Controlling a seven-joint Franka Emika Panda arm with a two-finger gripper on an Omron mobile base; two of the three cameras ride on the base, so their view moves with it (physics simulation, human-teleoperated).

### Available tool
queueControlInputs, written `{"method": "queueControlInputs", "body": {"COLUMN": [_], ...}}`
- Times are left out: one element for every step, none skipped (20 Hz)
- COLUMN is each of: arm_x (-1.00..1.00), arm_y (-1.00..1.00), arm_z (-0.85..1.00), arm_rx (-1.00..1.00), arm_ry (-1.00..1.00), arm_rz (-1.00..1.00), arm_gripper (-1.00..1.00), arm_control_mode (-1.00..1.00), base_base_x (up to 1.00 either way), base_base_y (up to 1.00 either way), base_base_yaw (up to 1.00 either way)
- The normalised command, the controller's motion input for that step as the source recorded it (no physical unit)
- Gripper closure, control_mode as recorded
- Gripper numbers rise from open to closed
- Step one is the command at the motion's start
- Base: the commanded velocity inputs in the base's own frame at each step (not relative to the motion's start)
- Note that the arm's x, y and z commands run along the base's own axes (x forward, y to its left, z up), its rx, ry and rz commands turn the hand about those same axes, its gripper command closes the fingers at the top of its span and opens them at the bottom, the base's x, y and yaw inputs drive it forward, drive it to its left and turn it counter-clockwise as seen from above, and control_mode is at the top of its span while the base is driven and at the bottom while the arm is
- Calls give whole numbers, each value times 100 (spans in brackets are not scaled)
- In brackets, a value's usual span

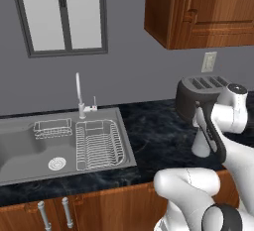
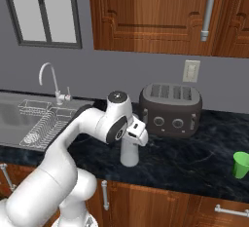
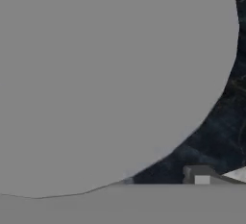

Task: Place the pitcher and cup on the dining counter for serving.

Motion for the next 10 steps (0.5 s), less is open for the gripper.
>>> {"method": "queueControlInputs", "body": {"arm_x": [38,38,38,35,34,35,34,34,26,19], "arm_y": [-3,-4,-5,-6,-6,-8,-9,-9,-9,-7], "arm_z": [-25,-26,-25,-26,-26,-28,-29,-30,-34,-38], "arm_rx": [0,0,0,0,0,0,0,0,0,0], "arm_ry": [3,4,6,6,6,7,6,7,6,5], "arm_rz": [5,5,5,5,5,5,5,5,5,5], "arm_gripper": [-100,-100,-100,-100,-100,-100,-100,-100,-100,100], "arm_control_mode": [-100,-100,-100,-100,-100,-100,-100,-100,-100,-100], "base_base_x": [0,0,0,0,0,0,0,0,0,0], "base_base_y": [0,0,0,0,0,0,0,0,0,0], "base_base_yaw": [0,0,0,0,0,0,0,0,0,0]}}
